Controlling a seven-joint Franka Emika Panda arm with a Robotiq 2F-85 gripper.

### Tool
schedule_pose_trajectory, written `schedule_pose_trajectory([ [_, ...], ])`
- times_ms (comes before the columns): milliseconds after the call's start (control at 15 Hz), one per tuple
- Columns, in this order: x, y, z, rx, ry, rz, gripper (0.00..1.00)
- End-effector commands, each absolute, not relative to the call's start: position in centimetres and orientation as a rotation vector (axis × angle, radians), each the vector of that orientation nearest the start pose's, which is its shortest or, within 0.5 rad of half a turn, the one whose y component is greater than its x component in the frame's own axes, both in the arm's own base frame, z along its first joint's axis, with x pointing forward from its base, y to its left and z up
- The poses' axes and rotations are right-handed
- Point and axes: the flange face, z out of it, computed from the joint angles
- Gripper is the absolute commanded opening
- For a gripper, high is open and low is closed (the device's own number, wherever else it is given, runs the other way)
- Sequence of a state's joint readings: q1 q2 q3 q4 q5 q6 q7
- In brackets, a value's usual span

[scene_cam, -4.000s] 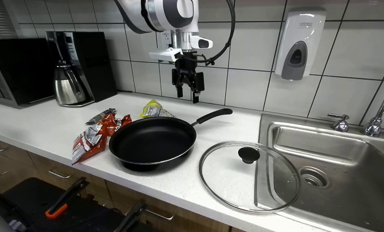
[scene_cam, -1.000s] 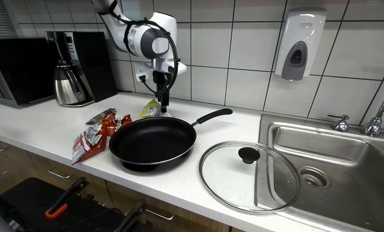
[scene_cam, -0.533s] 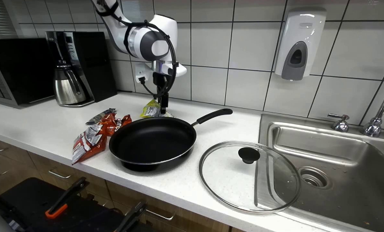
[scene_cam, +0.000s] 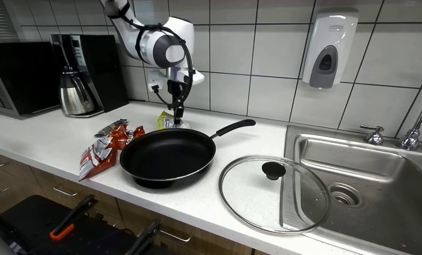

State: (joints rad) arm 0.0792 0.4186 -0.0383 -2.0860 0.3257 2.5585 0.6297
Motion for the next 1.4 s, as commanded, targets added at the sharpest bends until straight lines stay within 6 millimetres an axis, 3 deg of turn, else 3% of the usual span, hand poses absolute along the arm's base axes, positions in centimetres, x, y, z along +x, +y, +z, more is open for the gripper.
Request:
schedule_pose_trajectory([
  [0,59.7,2.2,22.9,-2.677,1.228,-0.004,0.05],
  [67,59.7,2.2,22.9,-2.678,1.227,-0.004,0.0],
  [267,59.8,2.2,23.4,-2.685,1.215,-0.013,0.0],
  [733,60.4,2.1,26.7,-2.705,1.164,-0.092,0.0],
  [1333,58.6,1.6,31.1,-2.747,1.118,-0.153,0.0],
])
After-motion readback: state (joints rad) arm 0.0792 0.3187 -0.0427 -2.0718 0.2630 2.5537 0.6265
